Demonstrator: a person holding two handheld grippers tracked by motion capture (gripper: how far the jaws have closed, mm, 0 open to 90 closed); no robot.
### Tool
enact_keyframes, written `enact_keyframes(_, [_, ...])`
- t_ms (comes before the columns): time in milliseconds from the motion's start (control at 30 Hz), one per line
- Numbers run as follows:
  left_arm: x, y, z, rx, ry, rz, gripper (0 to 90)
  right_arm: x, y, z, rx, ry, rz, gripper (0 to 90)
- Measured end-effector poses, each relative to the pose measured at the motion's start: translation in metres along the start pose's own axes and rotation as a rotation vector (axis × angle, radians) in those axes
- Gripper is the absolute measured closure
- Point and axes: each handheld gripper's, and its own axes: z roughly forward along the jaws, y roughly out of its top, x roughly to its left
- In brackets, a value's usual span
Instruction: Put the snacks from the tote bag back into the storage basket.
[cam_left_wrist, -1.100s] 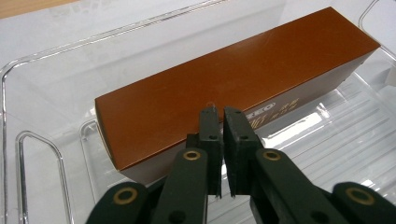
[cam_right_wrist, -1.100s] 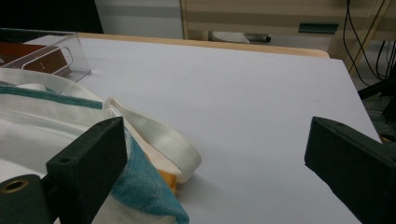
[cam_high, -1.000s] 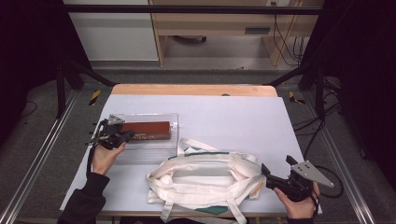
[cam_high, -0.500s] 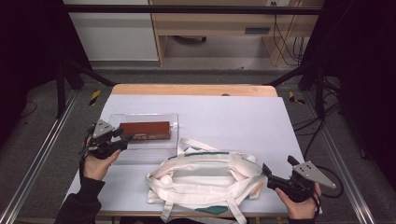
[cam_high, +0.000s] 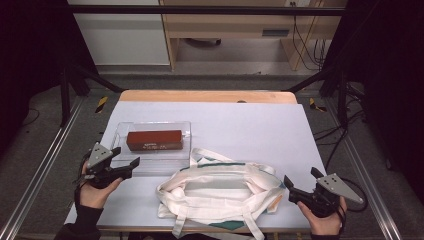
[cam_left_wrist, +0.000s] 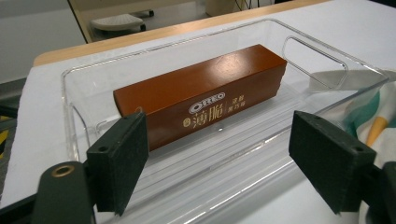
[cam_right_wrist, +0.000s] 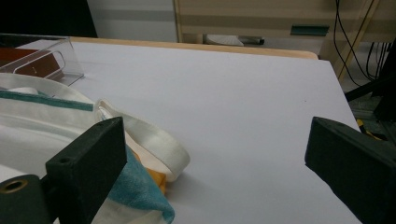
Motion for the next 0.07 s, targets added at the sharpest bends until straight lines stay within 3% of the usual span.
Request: enact_keyframes(67, [0.0004, -0.0018, -0.0025, -0.005, 0.0, -0.006, 17.8, -0.0005, 0.0, -0.0005, -0.004, 0.002, 0.004, 6.3])
